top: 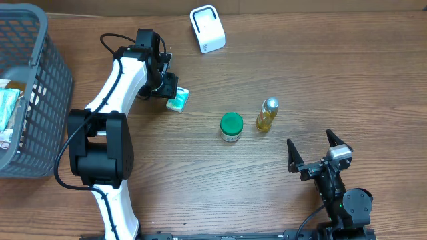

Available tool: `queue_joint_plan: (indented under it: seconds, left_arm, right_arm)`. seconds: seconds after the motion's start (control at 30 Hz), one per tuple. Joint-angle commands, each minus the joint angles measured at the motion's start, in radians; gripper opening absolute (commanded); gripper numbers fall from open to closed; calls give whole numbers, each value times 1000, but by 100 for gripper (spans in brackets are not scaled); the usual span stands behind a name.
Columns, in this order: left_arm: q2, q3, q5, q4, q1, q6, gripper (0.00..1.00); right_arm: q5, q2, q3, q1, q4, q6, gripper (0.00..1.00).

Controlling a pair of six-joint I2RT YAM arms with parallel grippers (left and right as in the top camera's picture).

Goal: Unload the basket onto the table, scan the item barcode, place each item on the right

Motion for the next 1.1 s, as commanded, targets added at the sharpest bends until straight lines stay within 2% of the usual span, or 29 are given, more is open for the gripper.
queue_joint_plan:
  seconds: [0.0,0.17,0.47,0.8,0.9,0.97,1.07]
  left_arm:
    - [11,-7,12,5,-4,20,63]
    - [11,-16,10,12,-4,19,63]
    - [11,-136,64,131,-4,19,63]
    - [11,-202,76,188,-11,-15,59]
    - [11,-223,76,199,-23,-14,54]
    - [10,-224,74,197,-34,-14,43]
    - [8,-212,54,188,-44,-15,33]
  right_arm:
    - [-6,-7,-11,1,4,0,100]
    - [-6,-7,-11,1,4,0,100]
    - [-6,-7,-11,1,4,0,100]
    - [-6,-7,-11,1,4,0,100]
    - [-6,-7,-11,1,4,0,100]
    - [-6,-7,-11,1,4,0,100]
    - [-6,-7,-11,1,4,0,100]
